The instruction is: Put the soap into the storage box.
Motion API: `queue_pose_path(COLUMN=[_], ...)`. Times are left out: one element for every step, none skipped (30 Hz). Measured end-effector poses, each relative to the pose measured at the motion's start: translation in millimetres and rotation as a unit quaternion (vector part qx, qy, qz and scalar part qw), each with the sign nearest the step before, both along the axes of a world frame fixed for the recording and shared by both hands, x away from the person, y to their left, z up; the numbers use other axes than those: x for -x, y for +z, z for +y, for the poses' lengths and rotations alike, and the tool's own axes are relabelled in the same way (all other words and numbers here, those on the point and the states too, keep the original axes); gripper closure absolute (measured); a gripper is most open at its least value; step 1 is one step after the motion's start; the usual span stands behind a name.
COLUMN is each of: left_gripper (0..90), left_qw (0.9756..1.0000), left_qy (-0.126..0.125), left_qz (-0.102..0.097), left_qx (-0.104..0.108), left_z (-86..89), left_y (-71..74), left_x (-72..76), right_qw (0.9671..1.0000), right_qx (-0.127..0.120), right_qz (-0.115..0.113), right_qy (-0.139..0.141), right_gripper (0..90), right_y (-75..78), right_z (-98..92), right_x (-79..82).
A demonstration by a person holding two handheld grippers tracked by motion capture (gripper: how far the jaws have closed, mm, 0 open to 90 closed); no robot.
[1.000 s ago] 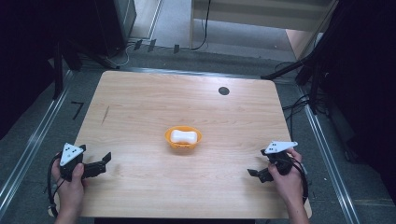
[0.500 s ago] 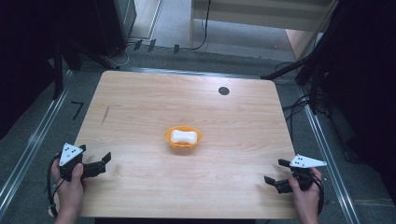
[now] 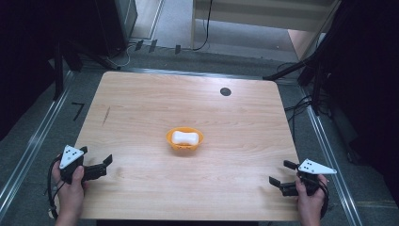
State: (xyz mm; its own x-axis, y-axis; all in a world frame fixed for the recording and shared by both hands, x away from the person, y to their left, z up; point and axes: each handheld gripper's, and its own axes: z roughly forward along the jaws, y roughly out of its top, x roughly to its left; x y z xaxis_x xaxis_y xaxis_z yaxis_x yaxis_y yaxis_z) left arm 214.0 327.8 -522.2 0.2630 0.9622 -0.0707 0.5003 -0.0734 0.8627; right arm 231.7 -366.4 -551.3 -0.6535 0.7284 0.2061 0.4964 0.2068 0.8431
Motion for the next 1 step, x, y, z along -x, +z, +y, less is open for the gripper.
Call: queue_pose_path(left_gripper=[0.0], left_qw=[1.0], left_qy=[0.0], left_qz=[0.0], left_qx=[0.0], left_z=[0.0], left_y=[0.0], left_x=[0.0], right_qw=[1.0], right_qx=[-0.005], right_qz=[0.004], right_qy=[0.001], right_gripper=[0.0], right_y=[-0.1], right_z=[-0.5], right_x=[-0.9])
